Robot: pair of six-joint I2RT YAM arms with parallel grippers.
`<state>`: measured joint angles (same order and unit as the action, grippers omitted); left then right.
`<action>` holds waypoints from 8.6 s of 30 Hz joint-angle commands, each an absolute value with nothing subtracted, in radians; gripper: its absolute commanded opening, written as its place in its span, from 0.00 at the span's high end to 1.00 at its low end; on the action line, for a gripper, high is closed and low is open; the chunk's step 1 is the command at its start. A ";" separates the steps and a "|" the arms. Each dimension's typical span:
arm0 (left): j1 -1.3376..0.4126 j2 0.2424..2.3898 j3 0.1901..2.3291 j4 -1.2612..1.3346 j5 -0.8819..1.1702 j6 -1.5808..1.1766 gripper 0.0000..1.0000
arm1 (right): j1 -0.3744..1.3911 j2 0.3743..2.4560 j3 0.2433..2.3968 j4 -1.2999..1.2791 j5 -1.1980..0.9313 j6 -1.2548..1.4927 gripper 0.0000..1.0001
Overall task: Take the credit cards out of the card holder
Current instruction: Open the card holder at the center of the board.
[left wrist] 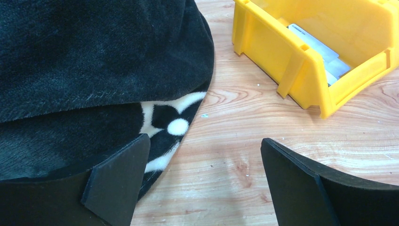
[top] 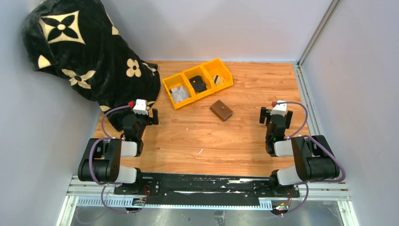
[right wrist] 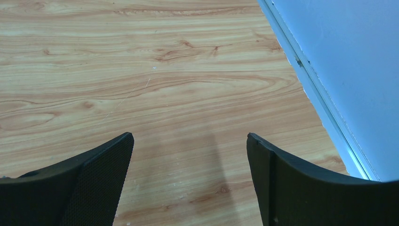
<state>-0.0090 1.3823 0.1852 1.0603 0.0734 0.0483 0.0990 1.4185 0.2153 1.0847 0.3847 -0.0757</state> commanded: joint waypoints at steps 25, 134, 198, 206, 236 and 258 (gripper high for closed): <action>-0.003 1.108 0.823 -0.218 0.204 0.106 0.00 | 0.173 1.386 0.876 0.045 -0.291 0.307 0.04; -0.040 0.977 0.985 -0.485 0.763 -0.455 0.93 | 1.080 1.396 1.265 0.070 0.168 0.288 0.31; -0.040 0.929 1.077 -0.551 0.804 -0.594 1.00 | 1.156 1.559 1.388 -0.045 0.530 0.016 1.00; -0.040 0.921 1.088 -0.567 0.824 -0.572 1.00 | 1.095 1.528 1.385 -0.080 0.516 0.052 1.00; -0.041 0.871 1.112 -0.400 0.955 -0.646 1.00 | 0.899 1.248 0.963 0.537 -0.436 0.533 0.17; -0.040 0.811 1.088 -0.247 1.052 -0.800 1.00 | 0.851 1.435 0.964 0.873 -0.363 0.805 0.24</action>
